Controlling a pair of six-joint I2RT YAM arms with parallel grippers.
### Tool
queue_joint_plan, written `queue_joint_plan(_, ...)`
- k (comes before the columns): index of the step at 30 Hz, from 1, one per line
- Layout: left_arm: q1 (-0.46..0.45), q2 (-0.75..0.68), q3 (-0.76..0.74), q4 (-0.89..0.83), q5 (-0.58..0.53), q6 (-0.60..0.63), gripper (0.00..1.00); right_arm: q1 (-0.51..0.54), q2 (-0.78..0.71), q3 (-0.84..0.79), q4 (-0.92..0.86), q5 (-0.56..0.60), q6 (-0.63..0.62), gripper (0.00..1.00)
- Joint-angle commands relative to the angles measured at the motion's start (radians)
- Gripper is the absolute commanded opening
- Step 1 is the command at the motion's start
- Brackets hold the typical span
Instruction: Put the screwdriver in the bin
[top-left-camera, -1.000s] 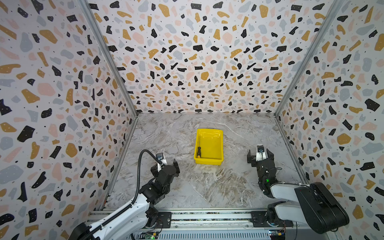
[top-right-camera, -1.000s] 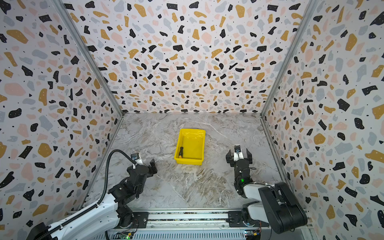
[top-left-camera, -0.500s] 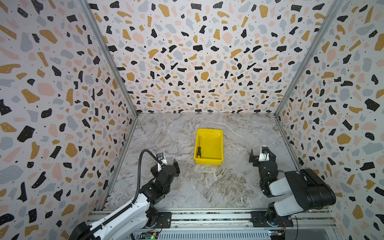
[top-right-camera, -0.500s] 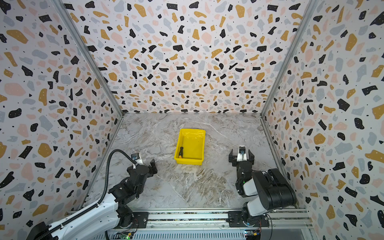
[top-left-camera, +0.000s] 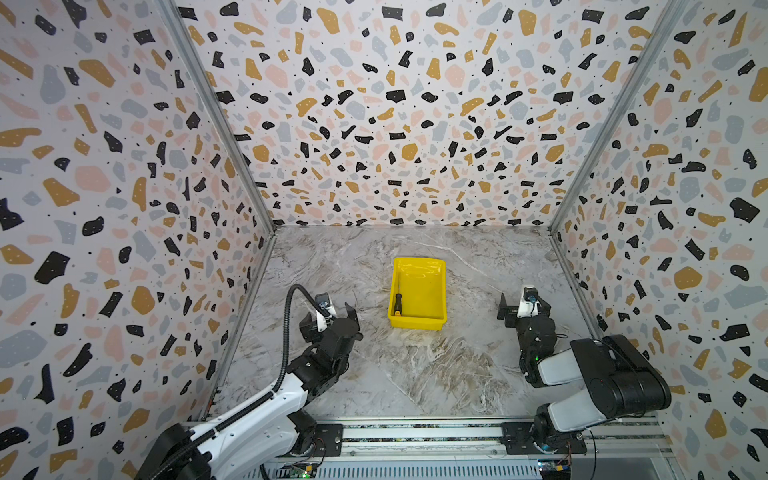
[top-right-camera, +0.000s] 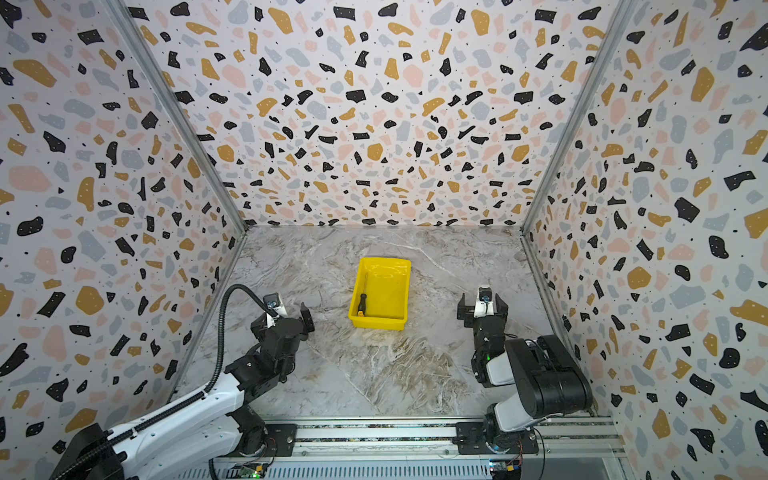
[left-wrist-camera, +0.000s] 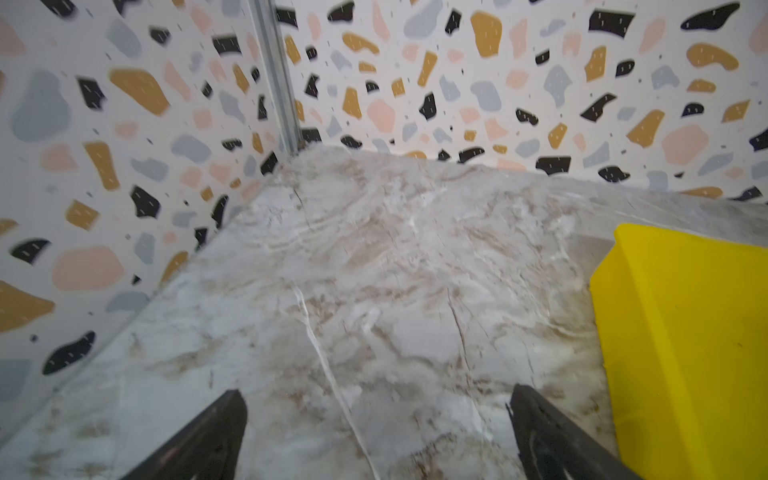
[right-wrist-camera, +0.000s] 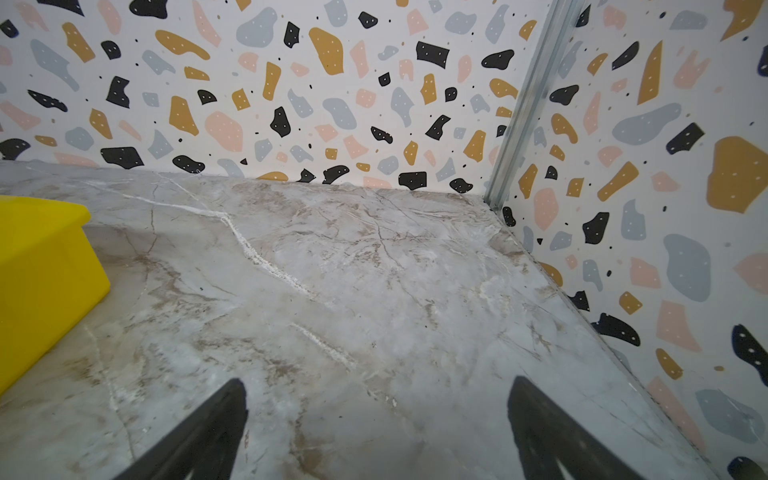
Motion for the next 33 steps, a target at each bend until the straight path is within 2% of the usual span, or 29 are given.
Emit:
queue_joint_plan(1,0.011,0.04,-0.1,0.443,-0.162,0.399,1.0,-0.006,-0.014,0.024,-0.011,-0.017,0.014,0.99)
queue_joint_plan(2,0.03,0.055,-0.14,0.546,-0.117,0.496,1.0,-0.007,-0.014,0.026,-0.011,-0.017,0.016,0.99)
queue_joint_plan(4,0.085,0.085,-0.179,0.624,-0.023,0.562,1.0,-0.008,-0.014,0.026,-0.011,-0.019,0.017,0.99)
queue_joint_plan(8,0.182,0.18,-0.206,0.704,0.047,0.495,1.0,-0.014,-0.014,0.029,-0.011,-0.027,0.018,0.99)
queue_joint_plan(13,0.214,0.281,-0.245,0.866,0.053,0.481,1.0,-0.019,-0.014,0.033,-0.044,-0.035,0.021,0.99)
queue_joint_plan(15,0.23,0.294,-0.236,0.86,0.102,0.494,1.0,-0.02,-0.014,0.033,-0.044,-0.037,0.022,0.99)
queue_joint_plan(18,0.253,0.317,-0.209,0.832,0.115,0.498,1.0,-0.02,-0.013,0.033,-0.045,-0.038,0.022,0.99)
queue_joint_plan(24,0.276,0.273,-0.241,0.847,0.125,0.469,1.0,-0.021,-0.014,0.034,-0.046,-0.04,0.022,0.99)
queue_joint_plan(26,0.293,0.227,-0.267,0.851,0.127,0.417,1.0,-0.021,-0.014,0.034,-0.045,-0.04,0.022,0.99)
queue_joint_plan(29,0.363,0.146,-0.322,0.877,0.243,0.308,1.0,-0.022,-0.014,0.034,-0.047,-0.04,0.023,0.99)
queue_joint_plan(33,0.398,0.154,-0.363,0.962,0.25,0.271,1.0,-0.021,-0.014,0.034,-0.049,-0.04,0.022,0.99)
